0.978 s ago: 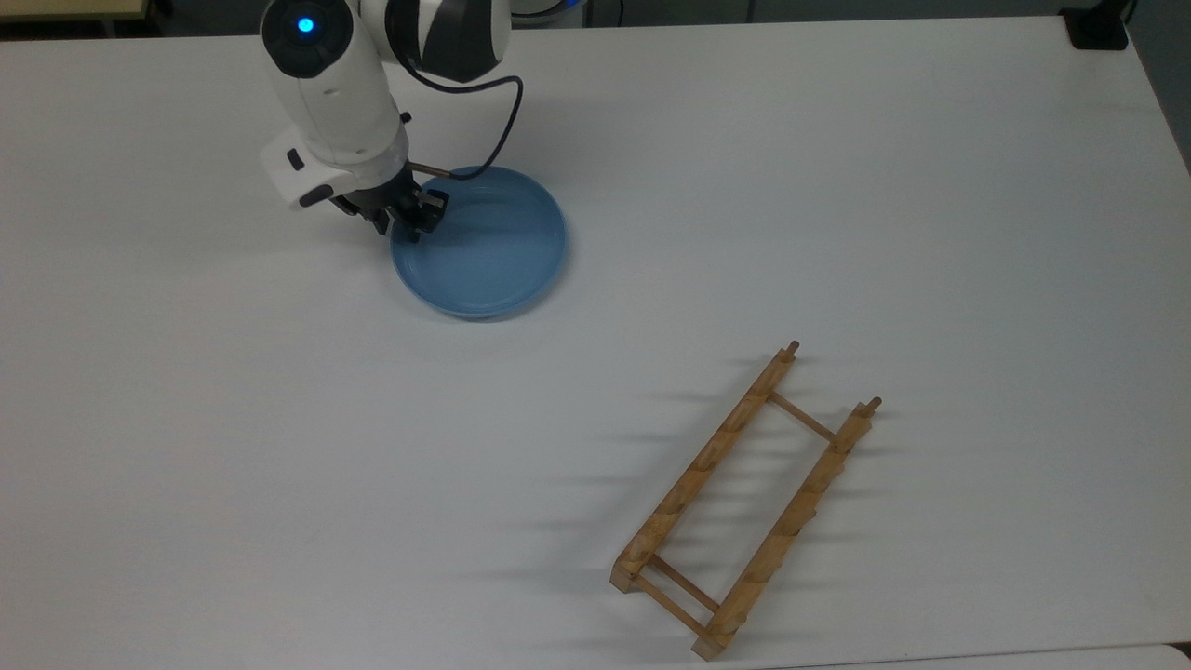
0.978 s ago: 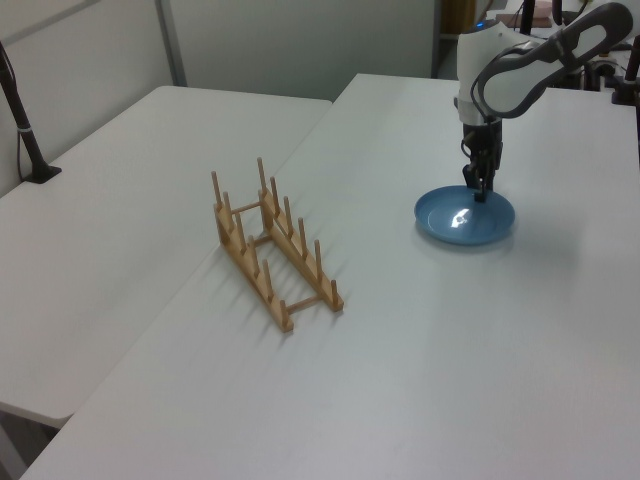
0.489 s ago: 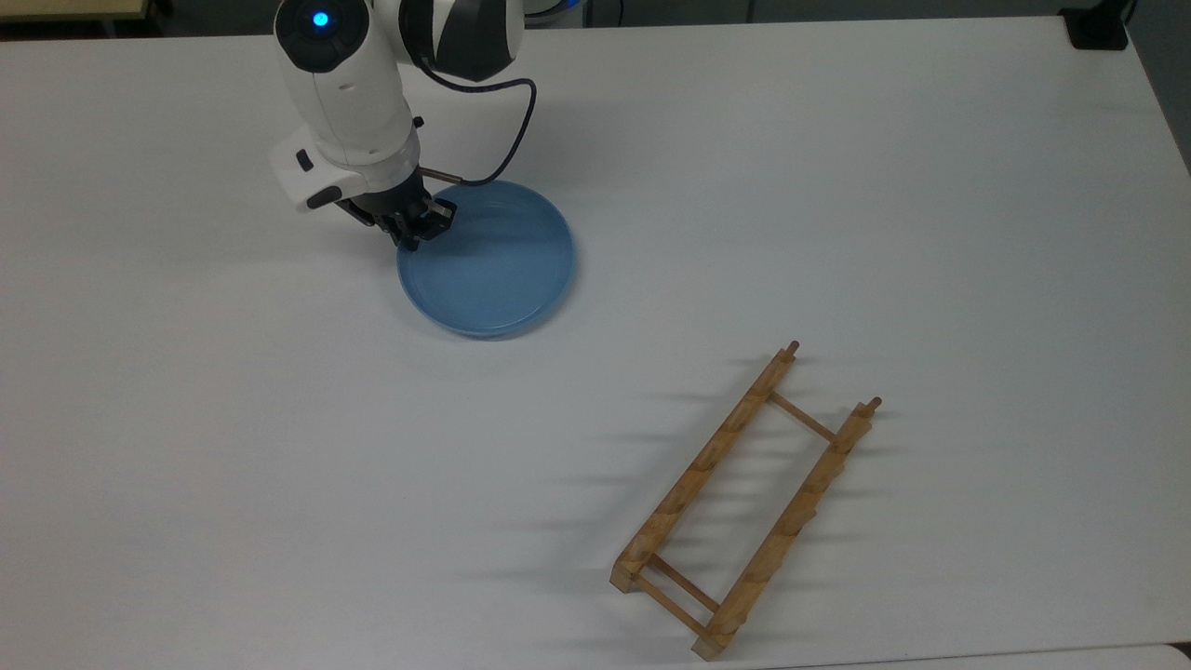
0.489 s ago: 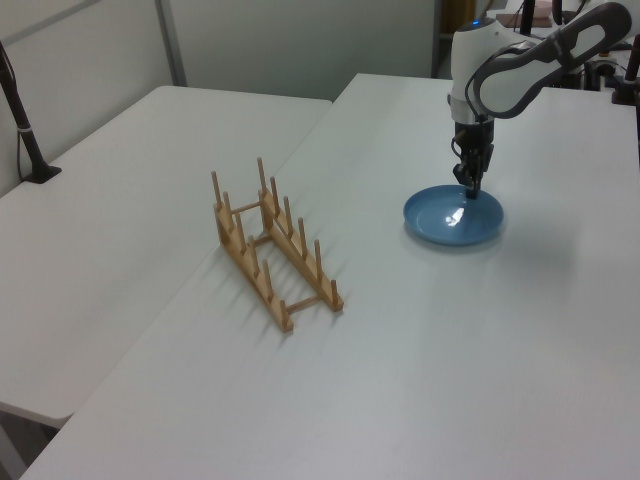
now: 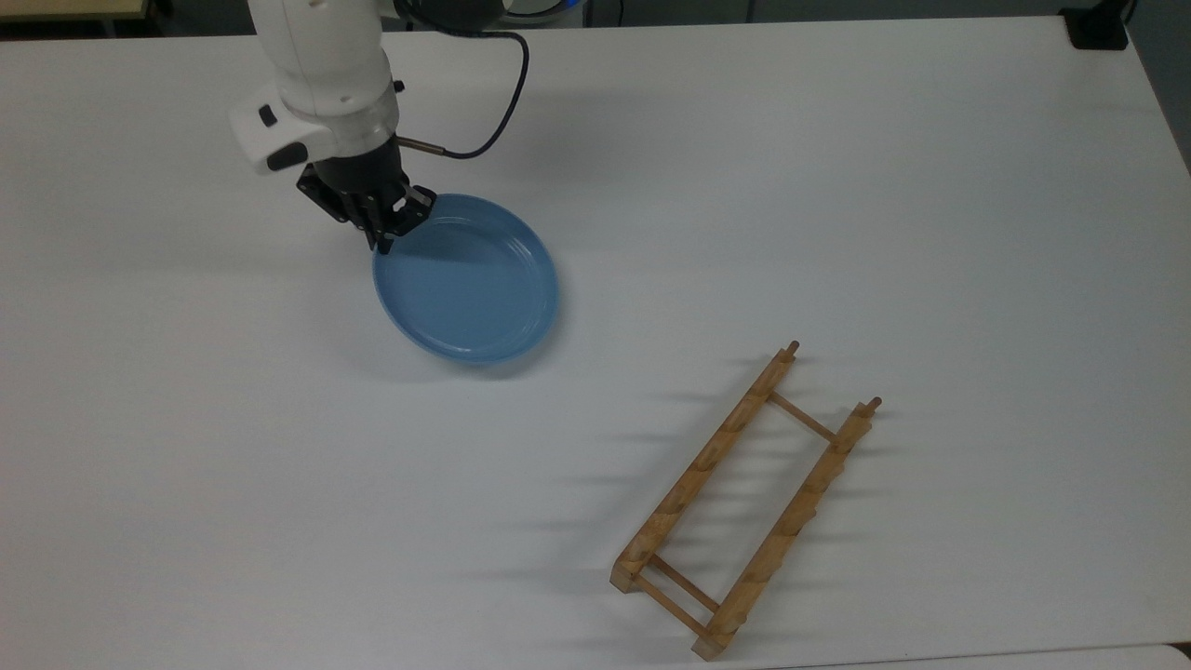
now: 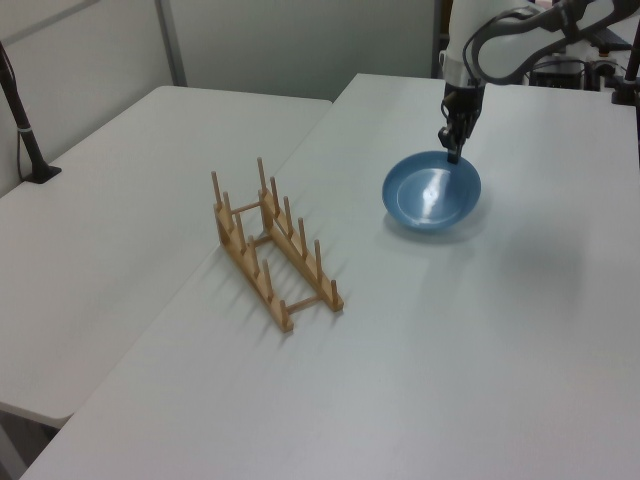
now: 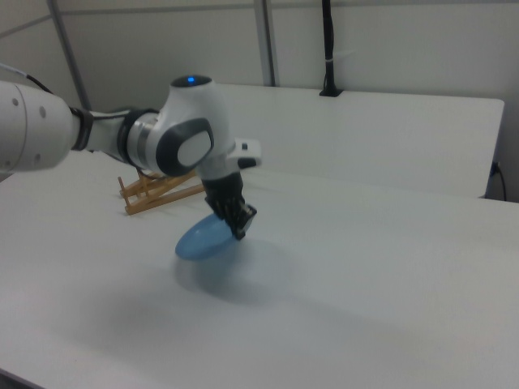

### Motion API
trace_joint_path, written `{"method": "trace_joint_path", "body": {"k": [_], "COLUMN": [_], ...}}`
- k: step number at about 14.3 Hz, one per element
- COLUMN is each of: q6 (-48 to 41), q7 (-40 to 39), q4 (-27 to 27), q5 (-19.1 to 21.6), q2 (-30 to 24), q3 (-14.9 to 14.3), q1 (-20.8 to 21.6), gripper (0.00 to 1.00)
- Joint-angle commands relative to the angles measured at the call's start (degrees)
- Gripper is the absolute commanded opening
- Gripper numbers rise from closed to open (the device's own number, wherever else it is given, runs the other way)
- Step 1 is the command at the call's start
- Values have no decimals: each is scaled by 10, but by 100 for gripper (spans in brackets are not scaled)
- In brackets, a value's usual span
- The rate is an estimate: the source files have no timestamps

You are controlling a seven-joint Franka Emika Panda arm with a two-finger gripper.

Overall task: Place plate in plate rack
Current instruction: 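Lift the plate by its rim, tilting it upright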

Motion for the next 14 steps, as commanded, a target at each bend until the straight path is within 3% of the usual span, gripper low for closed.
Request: {"method": "trace_joint_path", "body": {"k": [1,6,10,12,14], "q6": [-19,28,131,200,257], "q7": [-3,-3,1,15,49], "q4": [53,129,137,137,137], "q5": [20,22,2,-31,-101], "q2": [-21,-21,-20,-13,-8], "q3": [-1,16,17,17,16], "q1": [4,18,54,76,97], "gripper": [0,0,0,0,0]}}
